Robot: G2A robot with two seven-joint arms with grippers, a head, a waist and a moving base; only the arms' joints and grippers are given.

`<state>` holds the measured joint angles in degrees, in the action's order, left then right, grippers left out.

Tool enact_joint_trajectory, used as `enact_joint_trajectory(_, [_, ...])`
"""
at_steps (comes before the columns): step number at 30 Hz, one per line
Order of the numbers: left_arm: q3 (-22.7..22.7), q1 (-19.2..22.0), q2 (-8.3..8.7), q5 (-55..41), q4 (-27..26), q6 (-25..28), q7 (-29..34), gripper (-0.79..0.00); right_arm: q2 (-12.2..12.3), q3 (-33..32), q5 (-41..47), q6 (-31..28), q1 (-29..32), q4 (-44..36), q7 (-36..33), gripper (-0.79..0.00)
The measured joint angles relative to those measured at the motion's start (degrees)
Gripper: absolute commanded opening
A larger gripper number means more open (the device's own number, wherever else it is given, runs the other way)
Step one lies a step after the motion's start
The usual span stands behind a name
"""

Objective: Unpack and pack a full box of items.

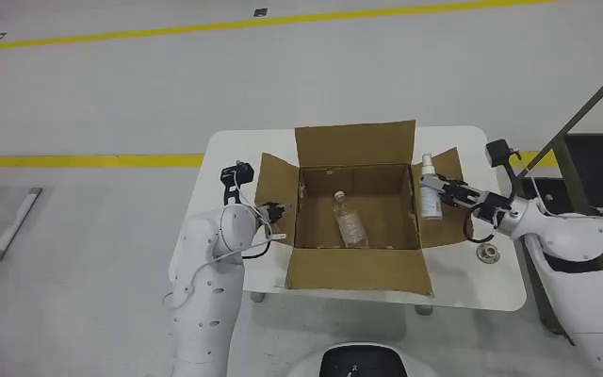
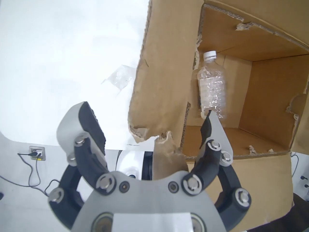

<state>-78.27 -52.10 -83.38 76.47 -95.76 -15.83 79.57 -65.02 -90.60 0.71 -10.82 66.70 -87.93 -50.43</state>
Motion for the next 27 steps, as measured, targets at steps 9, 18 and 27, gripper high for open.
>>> enact_joint_trajectory(9, [0.57, -1.13, 0.54, 8.64, 0.21, -0.39, 1.96, 0.000, 0.17, 2.36, -1.35, 1.20, -1.58, 2.70, 1.32, -0.785])
enact_joint_trajectory(18, [2.08, -1.50, 0.47, 12.17, 0.47, 0.16, 1.10, 0.000, 0.52, 2.93, -0.87, 1.38, -1.56, 1.99, 1.36, -0.785])
enact_joint_trajectory(27, [2.20, -1.95, 0.28, 9.66, -5.59, 1.69, -0.83, 0.000, 1.01, 2.14, 5.00, 0.99, -0.30, -2.22, -2.63, -0.785])
